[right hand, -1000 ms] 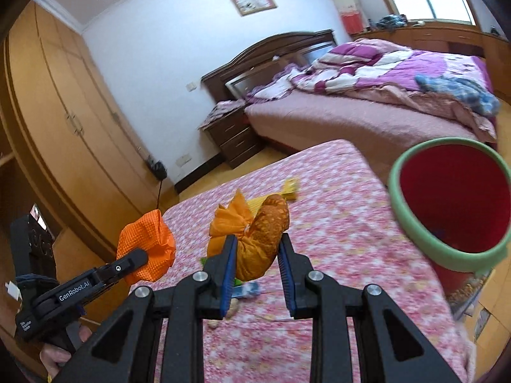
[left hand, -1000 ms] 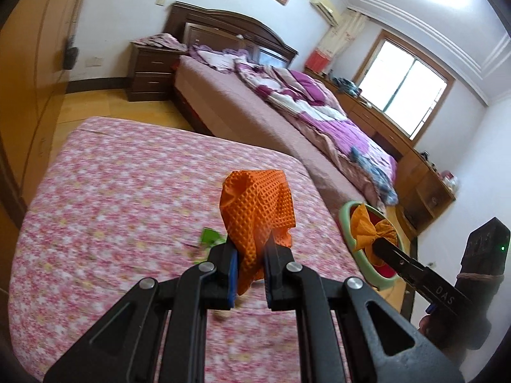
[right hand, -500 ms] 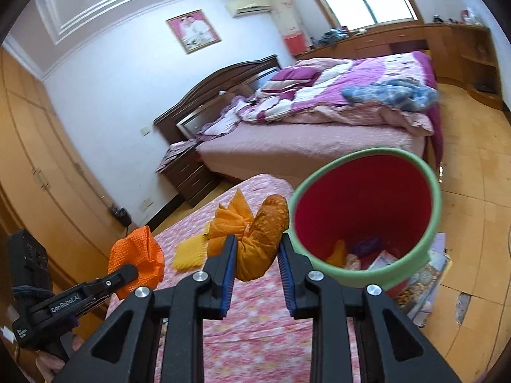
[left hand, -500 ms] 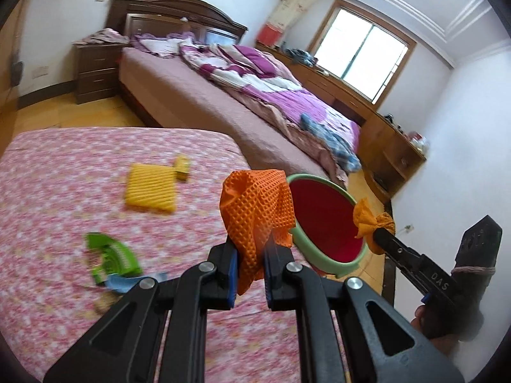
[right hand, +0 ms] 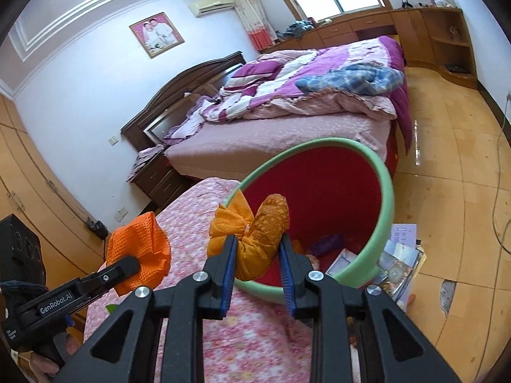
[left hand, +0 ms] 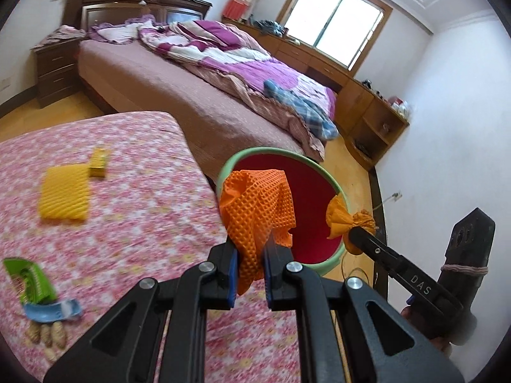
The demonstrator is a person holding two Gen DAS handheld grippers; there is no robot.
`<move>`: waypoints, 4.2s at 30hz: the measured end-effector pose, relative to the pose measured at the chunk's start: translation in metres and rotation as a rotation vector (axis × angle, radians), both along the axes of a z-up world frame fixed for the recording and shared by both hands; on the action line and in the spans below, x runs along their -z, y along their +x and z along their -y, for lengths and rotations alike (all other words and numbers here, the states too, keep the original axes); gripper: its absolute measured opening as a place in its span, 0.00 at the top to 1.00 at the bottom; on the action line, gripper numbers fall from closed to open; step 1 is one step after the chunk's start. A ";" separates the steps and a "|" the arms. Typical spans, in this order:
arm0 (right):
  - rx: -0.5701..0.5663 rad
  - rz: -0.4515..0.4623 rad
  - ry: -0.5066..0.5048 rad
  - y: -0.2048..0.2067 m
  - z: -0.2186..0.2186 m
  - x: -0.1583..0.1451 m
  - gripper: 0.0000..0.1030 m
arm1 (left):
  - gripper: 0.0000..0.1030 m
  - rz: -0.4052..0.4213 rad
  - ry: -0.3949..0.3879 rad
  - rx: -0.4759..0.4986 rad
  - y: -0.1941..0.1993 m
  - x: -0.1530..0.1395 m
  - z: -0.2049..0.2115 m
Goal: Collect trash
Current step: 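Carry both orange items over the red bucket and open both grippers to drop them, then move both open grippers back over the bed toward the green packet, then grasp the green mosquito-coil packet with the left gripper, then grasp the blue plastic piece with the right gripper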
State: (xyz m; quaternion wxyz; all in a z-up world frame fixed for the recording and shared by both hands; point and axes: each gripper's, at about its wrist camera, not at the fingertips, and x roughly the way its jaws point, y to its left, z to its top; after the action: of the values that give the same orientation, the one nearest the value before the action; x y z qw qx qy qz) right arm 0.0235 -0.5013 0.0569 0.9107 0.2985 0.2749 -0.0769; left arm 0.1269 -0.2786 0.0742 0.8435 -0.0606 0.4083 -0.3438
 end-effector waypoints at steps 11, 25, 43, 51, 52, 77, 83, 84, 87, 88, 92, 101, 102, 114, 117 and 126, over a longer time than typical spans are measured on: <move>0.045 -0.038 0.039 0.016 0.032 0.031 0.71 | 0.88 -0.027 0.053 0.077 0.016 0.027 0.065; 0.032 -0.049 0.066 0.032 0.044 0.049 0.54 | 0.58 -0.038 0.079 0.038 0.026 0.040 0.068; -0.009 -0.013 0.055 0.019 0.009 0.032 0.40 | 0.46 0.020 0.150 -0.076 0.005 0.022 0.005; -0.078 -0.015 0.037 0.016 -0.032 0.021 0.39 | 0.46 0.030 0.147 -0.162 -0.004 0.014 -0.047; -0.087 -0.014 0.034 0.016 -0.037 0.020 0.38 | 0.46 0.031 0.149 -0.169 -0.005 0.014 -0.051; -0.282 -0.108 -0.011 0.028 -0.146 0.029 0.35 | 0.36 -0.005 0.233 -0.375 -0.002 0.040 -0.205; -0.298 -0.139 -0.015 0.033 -0.154 0.037 0.35 | 0.33 -0.054 0.231 -0.335 0.009 0.062 -0.206; -0.298 -0.144 -0.017 0.034 -0.156 0.038 0.35 | 0.31 -0.058 0.231 -0.324 0.010 0.064 -0.204; -0.301 -0.154 -0.014 0.036 -0.156 0.041 0.34 | 0.30 -0.065 0.243 -0.288 0.015 0.071 -0.195; -0.301 -0.157 -0.014 0.036 -0.156 0.042 0.35 | 0.30 -0.067 0.251 -0.283 0.017 0.073 -0.192; -0.302 -0.168 -0.009 0.038 -0.155 0.046 0.34 | 0.30 -0.095 0.295 -0.298 0.029 0.084 -0.182; -0.302 -0.176 -0.003 0.044 -0.151 0.054 0.34 | 0.50 -0.066 0.308 -0.366 0.039 0.090 -0.179; -0.305 -0.177 -0.003 0.044 -0.152 0.054 0.34 | 0.55 -0.068 0.297 -0.370 0.040 0.089 -0.181; -0.311 -0.176 -0.011 0.044 -0.156 0.054 0.34 | 0.61 -0.026 0.163 -0.442 0.029 0.064 -0.219; -0.324 -0.170 -0.024 0.044 -0.164 0.050 0.34 | 0.61 0.015 0.150 -0.461 0.020 0.055 -0.224; -0.401 -0.148 -0.081 0.050 -0.199 0.033 0.35 | 0.61 -0.012 0.069 -0.542 0.000 0.045 -0.259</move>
State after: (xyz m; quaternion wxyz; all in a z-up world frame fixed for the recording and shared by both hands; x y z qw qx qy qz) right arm 0.0738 -0.3023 0.0236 0.8963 0.1945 0.3918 0.0733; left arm 0.1270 -0.0192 0.0288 0.9039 -0.1408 0.3935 -0.0909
